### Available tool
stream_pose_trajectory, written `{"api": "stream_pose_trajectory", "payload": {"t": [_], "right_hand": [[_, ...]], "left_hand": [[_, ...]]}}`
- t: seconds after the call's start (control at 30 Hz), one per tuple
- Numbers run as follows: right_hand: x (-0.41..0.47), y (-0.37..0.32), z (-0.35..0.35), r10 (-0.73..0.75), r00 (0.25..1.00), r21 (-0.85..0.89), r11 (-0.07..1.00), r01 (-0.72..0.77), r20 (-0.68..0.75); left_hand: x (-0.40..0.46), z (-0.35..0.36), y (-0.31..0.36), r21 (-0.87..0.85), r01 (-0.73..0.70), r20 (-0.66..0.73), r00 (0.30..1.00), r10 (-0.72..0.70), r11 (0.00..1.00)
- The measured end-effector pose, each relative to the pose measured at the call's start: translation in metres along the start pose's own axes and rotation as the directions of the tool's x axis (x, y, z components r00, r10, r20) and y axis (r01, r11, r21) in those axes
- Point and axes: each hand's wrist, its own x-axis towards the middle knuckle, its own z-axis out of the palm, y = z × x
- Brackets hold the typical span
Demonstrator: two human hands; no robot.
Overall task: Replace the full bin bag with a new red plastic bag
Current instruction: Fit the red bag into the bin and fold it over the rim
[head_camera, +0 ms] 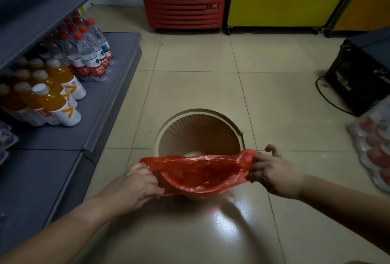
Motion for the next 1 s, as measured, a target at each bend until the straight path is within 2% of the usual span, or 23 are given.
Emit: {"api": "stream_pose_trajectory", "payload": {"t": [0.13, 0.37, 0.47, 0.53, 0.63, 0.7, 0.77, 0.8, 0.87, 0.93, 1.0], "right_hand": [[0.005, 0.001, 0.003, 0.048, 0.999, -0.023, 0.999, -0.048, 0.005], [0.0, 0.006, 0.003, 0.11, 0.992, -0.054, 0.993, -0.107, 0.057], [0.001, 0.007, 0.0, 0.109, 0.993, 0.011, 0.994, -0.11, 0.035], [0.0, 0.009, -0.001, 0.128, 0.992, 0.12, 0.985, -0.128, 0.003], [0.0, 0.01, -0.002, 0.272, 0.958, 0.318, 0.919, -0.233, -0.086], [0.006, 0.011, -0.002, 0.39, 0.914, 0.378, 0.868, -0.323, -0.113], [0.013, 0.012, -0.001, 0.482, 0.873, 0.414, 0.812, -0.412, -0.075], [0.016, 0.013, 0.0, 0.506, 0.861, 0.412, 0.795, -0.445, -0.047], [0.02, 0.015, 0.002, 0.505, 0.863, 0.347, 0.813, -0.467, -0.024], [0.024, 0.019, 0.004, 0.495, 0.866, 0.306, 0.837, -0.454, -0.068], [0.028, 0.023, 0.002, 0.505, 0.86, 0.345, 0.823, -0.452, -0.079]], "left_hand": [[0.005, 0.008, -0.005, 0.033, 0.047, 0.009, 0.999, -0.047, 0.998], [0.0, 0.011, -0.007, 0.037, 0.033, 0.089, 0.995, -0.036, 0.999], [-0.001, 0.009, -0.009, 0.011, 0.086, 0.011, 0.996, -0.087, 0.996], [-0.003, 0.004, -0.008, -0.136, 0.168, -0.056, 0.983, -0.177, 0.976], [0.0, -0.007, -0.003, -0.355, 0.25, -0.143, 0.938, -0.317, 0.901], [0.008, -0.01, -0.003, -0.433, 0.352, -0.202, 0.859, -0.47, 0.83], [0.016, -0.009, -0.005, -0.505, 0.458, -0.191, 0.767, -0.612, 0.732], [0.02, -0.009, -0.007, -0.518, 0.495, -0.164, 0.742, -0.65, 0.697], [0.027, -0.007, -0.01, -0.496, 0.535, -0.124, 0.735, -0.666, 0.683], [0.032, -0.004, -0.013, -0.486, 0.542, -0.135, 0.728, -0.672, 0.685], [0.036, -0.003, -0.017, -0.547, 0.543, -0.141, 0.69, -0.71, 0.637]]}}
